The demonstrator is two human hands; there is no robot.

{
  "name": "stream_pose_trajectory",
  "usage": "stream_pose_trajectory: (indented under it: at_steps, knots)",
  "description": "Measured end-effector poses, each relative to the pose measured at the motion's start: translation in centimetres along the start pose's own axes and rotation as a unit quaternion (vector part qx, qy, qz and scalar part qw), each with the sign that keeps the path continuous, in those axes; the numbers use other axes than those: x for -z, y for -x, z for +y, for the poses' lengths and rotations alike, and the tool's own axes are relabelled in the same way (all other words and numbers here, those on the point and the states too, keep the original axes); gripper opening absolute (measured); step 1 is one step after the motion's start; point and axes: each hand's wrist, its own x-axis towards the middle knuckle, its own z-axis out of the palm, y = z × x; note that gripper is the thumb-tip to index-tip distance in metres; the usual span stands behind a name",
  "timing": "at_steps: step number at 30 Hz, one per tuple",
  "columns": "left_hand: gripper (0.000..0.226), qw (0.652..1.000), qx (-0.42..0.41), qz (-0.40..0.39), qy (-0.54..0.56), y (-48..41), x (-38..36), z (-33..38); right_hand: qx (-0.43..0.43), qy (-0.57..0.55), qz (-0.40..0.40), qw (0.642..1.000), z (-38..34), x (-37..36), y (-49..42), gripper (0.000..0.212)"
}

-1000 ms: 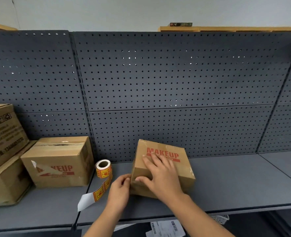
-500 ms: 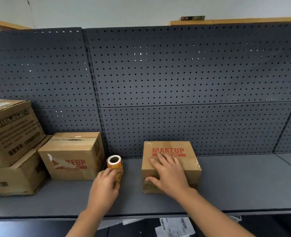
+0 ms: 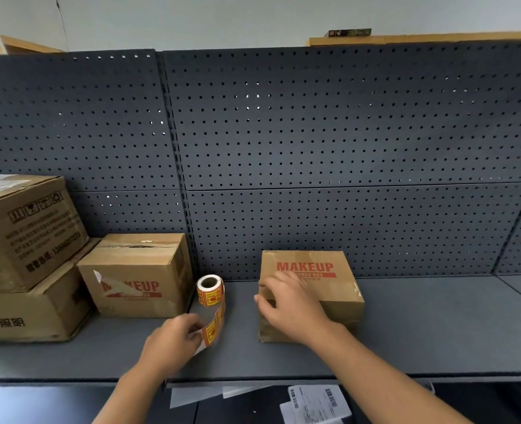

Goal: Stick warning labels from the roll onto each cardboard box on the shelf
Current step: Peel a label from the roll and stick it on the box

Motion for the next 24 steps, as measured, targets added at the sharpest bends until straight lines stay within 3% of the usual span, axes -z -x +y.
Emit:
stream_pose_trajectory:
  at_steps: [6,10,17,24]
  knots:
    - [0.003,0.967,0.026,0.029,0.252,0.1,0.0,0.5,0.056,-0.057,0.041,0.996,-2.3,-2.2,0.3,0.028]
    - [0.005,0.929,0.047,0.017,0.367,0.5,0.0,0.6,0.077,-0.097,0.016,0.992,-3.8,-4.1,0.7,0.029]
    - [0.008,0.896,0.025,-0.019,0.443,1.3,0.2,1.7,0.008,-0.237,-0.055,0.970,-4.2,-7.1,0.2,0.021]
    - [0.011,0.902,-0.011,-0.035,0.430,1.5,0.7,1.6,-0.016,-0.263,-0.052,0.963,-4.2,-8.5,-0.2,0.020]
